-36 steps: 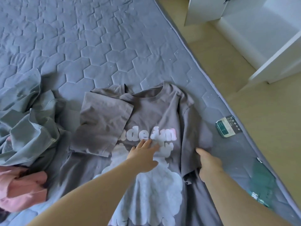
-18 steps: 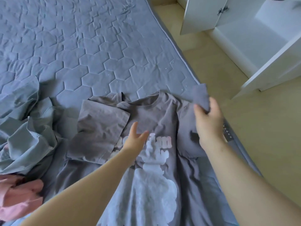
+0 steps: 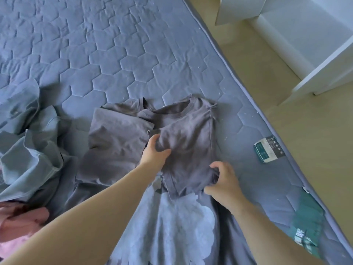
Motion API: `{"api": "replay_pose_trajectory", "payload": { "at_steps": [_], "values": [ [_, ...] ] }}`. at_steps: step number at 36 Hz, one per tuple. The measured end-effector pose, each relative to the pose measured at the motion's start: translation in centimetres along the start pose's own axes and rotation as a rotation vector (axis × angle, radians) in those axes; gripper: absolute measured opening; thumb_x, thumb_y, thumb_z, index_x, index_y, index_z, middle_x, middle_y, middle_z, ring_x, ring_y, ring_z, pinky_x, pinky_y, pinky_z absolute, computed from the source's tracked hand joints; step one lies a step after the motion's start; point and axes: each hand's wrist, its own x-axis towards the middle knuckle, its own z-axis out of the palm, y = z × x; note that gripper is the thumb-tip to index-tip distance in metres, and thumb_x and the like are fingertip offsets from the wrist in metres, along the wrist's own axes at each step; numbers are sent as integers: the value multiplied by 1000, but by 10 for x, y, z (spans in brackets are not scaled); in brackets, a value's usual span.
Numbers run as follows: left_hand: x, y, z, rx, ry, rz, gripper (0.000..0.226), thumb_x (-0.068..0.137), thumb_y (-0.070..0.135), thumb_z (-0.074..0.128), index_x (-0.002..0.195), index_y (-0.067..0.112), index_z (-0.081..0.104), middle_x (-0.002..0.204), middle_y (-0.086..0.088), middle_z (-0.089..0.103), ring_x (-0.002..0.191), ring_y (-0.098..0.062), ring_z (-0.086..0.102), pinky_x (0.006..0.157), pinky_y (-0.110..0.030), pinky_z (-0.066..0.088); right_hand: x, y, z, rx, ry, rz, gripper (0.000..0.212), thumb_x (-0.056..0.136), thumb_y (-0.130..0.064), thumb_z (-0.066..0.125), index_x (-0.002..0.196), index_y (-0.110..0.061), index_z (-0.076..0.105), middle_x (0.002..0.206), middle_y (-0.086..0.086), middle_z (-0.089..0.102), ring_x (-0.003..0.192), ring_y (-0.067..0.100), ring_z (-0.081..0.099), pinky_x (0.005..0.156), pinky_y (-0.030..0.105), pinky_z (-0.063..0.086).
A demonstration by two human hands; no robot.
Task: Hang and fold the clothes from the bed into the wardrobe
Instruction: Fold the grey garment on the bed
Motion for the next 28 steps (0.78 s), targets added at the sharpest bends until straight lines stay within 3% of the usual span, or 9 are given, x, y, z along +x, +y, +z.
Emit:
{"api": "replay_pose_trajectory", "payload": {
  "at_steps": [3, 8, 11, 14, 20, 22, 24, 26, 28],
  "values": [
    [7, 4, 9, 27, 11, 49, 37, 83, 3, 63, 111, 27, 58, 115, -10, 62, 70, -16, 54, 64, -25, 47, 2, 9, 9, -203, 79, -64, 58, 72, -7, 60, 125, -25, 44, 133, 2, 35, 120, 29, 41, 95, 36, 39],
    [16, 20, 16, -31, -3, 84, 42, 80, -7, 61, 103, 29, 64, 111, -15, 65, 101, -31, 62, 92, -40, 51, 10, 14, 4, -168, 283, -47, 18, 84, -4, 53, 100, -13, 54, 110, 8, 51, 102, 31, 49, 70, 35, 37],
    [18, 31, 18, -65, -1, 166, 44, 84, -6, 57, 110, 30, 63, 101, 0, 63, 86, -16, 62, 82, -25, 53, 13, 18, -8, 120, 499, 17, 14, 84, 3, 50, 86, -11, 47, 101, 17, 54, 80, 28, 45, 60, 32, 20],
    [17, 33, 27, 28, -12, 281, 46, 85, -4, 55, 114, 32, 62, 101, 4, 62, 80, -13, 58, 76, -23, 52, 12, 24, -16, 158, 554, 14, 20, 84, 7, 45, 83, -12, 39, 94, 15, 49, 73, 23, 36, 56, 32, 12],
    [16, 10, 35, 270, -70, 165, 57, 88, 0, 48, 137, 29, 44, 123, -9, 56, 77, -19, 57, 62, -22, 48, 8, 31, -17, 163, 443, 144, 21, 82, 10, 39, 88, -10, 38, 102, 23, 52, 81, 27, 40, 63, 33, 24],
    [15, 5, 33, 299, -81, 133, 57, 88, 4, 49, 138, 30, 41, 120, -11, 56, 72, -17, 54, 57, -22, 45, 8, 31, -17, 142, 374, 197, 17, 83, 7, 39, 88, -9, 40, 104, 23, 53, 87, 33, 46, 66, 34, 27],
    [14, 4, 30, 291, -53, 137, 51, 88, 11, 54, 136, 28, 45, 118, -7, 58, 82, -20, 56, 68, -26, 49, 9, 30, -17, 58, 347, 233, 16, 82, 5, 41, 90, -8, 45, 106, 21, 54, 97, 37, 49, 71, 37, 33],
    [14, 6, 26, 279, 23, 137, 42, 87, 17, 58, 128, 27, 53, 109, -2, 62, 88, -21, 59, 77, -29, 48, 10, 26, -21, -6, 446, 221, 19, 81, 5, 43, 94, -6, 52, 107, 19, 57, 102, 38, 49, 78, 40, 37],
    [17, 7, 22, 267, 110, 138, 34, 86, 18, 60, 120, 25, 59, 87, 10, 57, 76, -11, 55, 70, -24, 42, 13, 15, -25, 17, 550, 136, 19, 80, 6, 47, 94, -3, 56, 104, 19, 59, 101, 38, 49, 80, 42, 36]
  ]
}}
